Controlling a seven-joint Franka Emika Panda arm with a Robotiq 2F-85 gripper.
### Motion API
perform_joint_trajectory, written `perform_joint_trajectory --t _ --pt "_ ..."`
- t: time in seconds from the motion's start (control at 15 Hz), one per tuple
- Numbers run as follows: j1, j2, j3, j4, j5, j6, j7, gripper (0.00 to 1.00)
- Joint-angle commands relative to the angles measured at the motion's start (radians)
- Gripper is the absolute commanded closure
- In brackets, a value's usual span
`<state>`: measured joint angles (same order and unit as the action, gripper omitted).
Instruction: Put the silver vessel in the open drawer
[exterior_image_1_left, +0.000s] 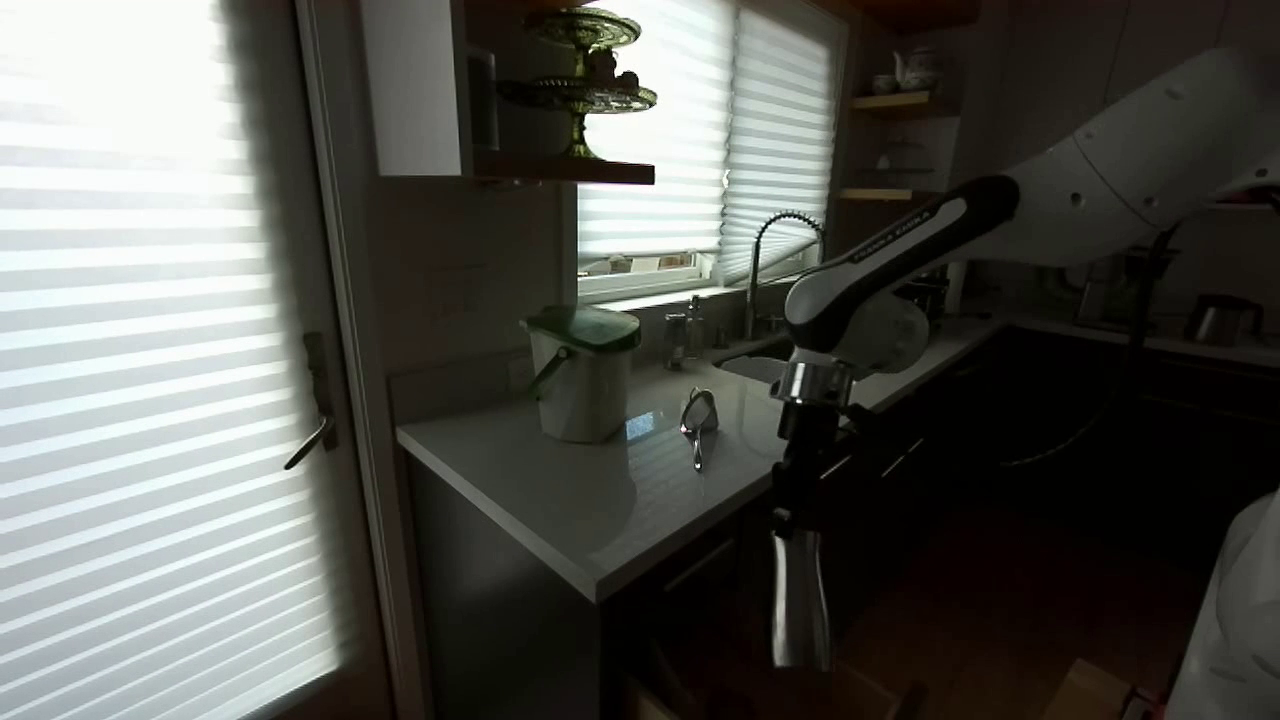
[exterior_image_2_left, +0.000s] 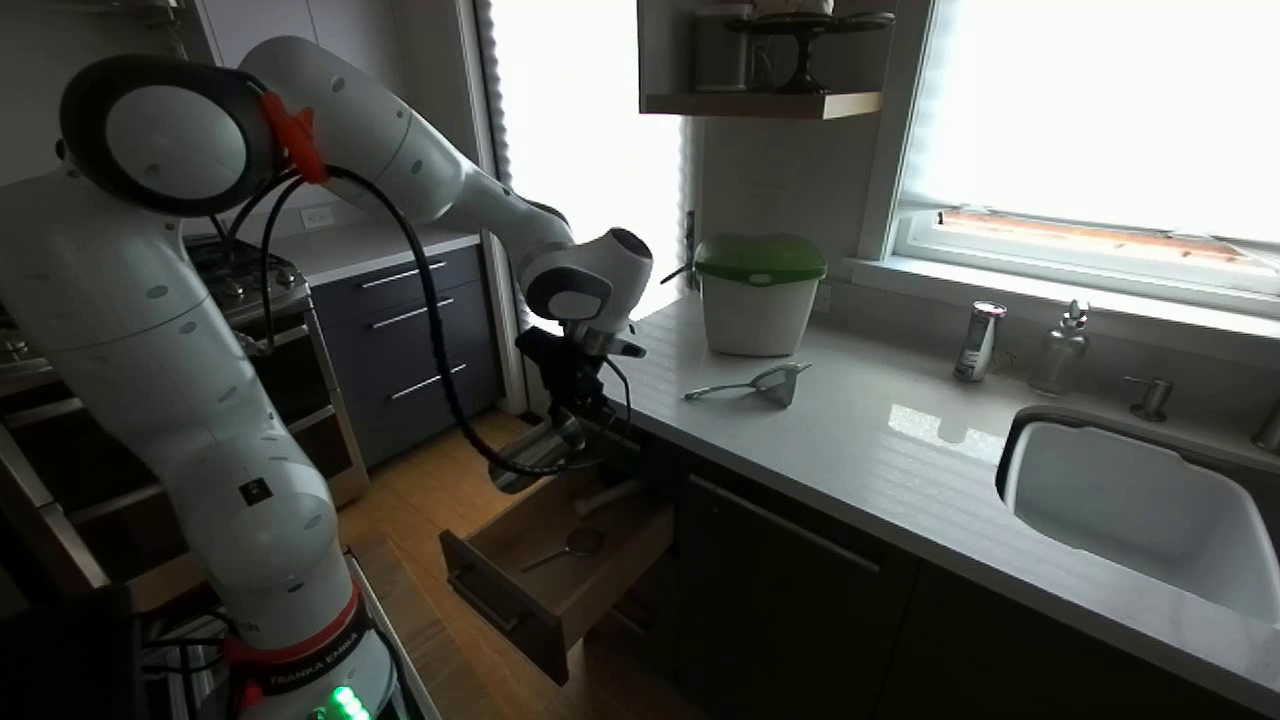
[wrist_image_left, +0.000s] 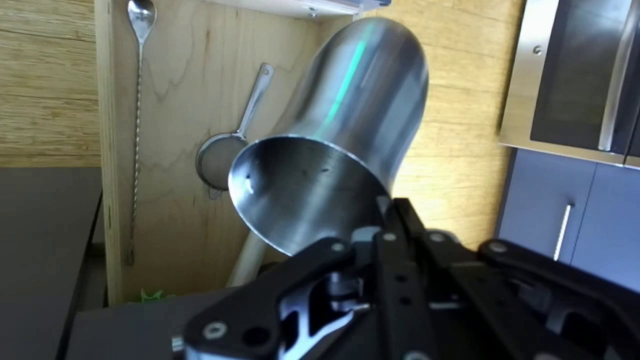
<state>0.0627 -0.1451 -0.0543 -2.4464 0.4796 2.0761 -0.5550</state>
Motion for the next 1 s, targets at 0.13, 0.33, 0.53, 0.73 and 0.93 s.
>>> perform_joint_trajectory --t 0.13,0.33,0.53,0.73,0.93 --pt "-0.03 0.059 -0.033 -0.108 0.194 0.088 -0.151 0.99" --pt "-0.051 0.116 -0.028 -0.126 0.243 0.112 -0.23 0.99" --pt "-0.078 0.167 -0.028 -0.132 0.269 0.132 -0.281 0.99" --pt "-0.108 0.211 -0.028 -0.13 0.307 0.149 -0.317 0.99" --pt "-0.133 0.26 -0.023 -0.128 0.348 0.158 -0.341 0.99"
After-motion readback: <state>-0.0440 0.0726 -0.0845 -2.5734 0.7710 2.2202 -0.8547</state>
